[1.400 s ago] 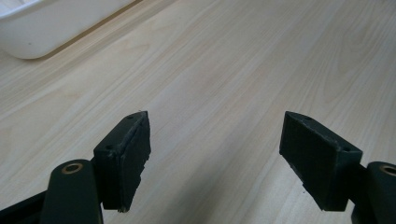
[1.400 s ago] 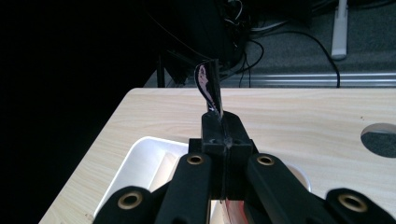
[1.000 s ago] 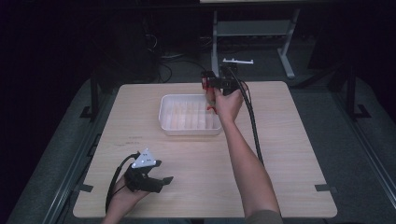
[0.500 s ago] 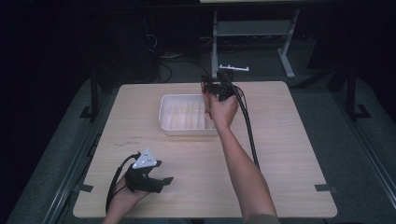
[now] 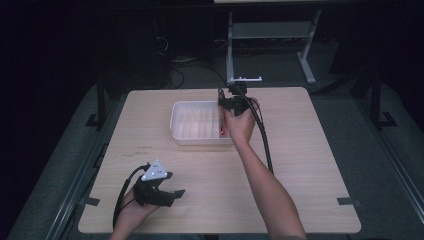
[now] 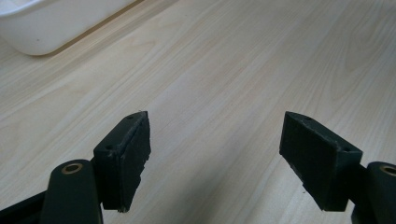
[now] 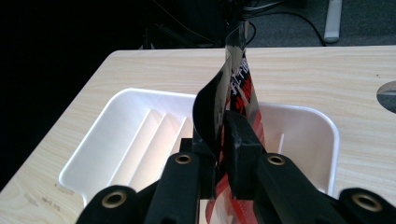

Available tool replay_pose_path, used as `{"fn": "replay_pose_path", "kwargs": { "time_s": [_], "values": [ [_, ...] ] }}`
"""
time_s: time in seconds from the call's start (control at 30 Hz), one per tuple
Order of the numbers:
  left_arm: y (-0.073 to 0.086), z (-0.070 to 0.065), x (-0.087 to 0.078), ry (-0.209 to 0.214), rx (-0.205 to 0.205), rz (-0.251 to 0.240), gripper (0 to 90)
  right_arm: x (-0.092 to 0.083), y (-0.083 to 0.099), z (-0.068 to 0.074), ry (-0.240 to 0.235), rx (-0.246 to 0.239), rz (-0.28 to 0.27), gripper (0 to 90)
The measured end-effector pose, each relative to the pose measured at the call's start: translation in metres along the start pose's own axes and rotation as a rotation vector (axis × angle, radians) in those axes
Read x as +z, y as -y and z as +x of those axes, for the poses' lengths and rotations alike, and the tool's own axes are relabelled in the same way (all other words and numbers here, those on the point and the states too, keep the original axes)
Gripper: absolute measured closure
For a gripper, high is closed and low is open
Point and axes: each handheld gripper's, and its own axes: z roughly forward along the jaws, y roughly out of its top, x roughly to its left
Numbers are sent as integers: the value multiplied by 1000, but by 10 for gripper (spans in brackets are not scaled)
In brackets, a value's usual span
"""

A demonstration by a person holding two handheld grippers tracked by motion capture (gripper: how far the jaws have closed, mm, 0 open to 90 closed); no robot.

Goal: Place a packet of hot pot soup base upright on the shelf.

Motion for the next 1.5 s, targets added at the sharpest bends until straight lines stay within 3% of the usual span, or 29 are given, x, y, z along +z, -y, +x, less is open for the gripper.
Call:
{"fn": "replay_pose_path", "kwargs": {
  "time_s": [0.37, 0.5, 0.73, 1.03, 1.2, 1.5],
  "values": [
    [0, 1, 0, -5, 4, 2, 243, 1, 14, -7, 5, -25, 43, 807],
    [1, 2, 0, -6, -3, 1, 243, -2, 12, -8, 1, -29, 43, 757],
    [0, 1, 0, -6, 0, 1, 243, -6, 7, -8, 17, -53, 72, 758],
    [0, 1, 1, -5, 0, 3, 243, -5, 4, -5, -20, -30, 44, 792],
    [0, 1, 1, -6, 4, 6, 243, 5, 8, -4, -3, -36, 87, 847],
    [1, 2, 0, -15, 7, 7, 243, 3, 7, -7, -1, -22, 79, 813]
  ]
}}
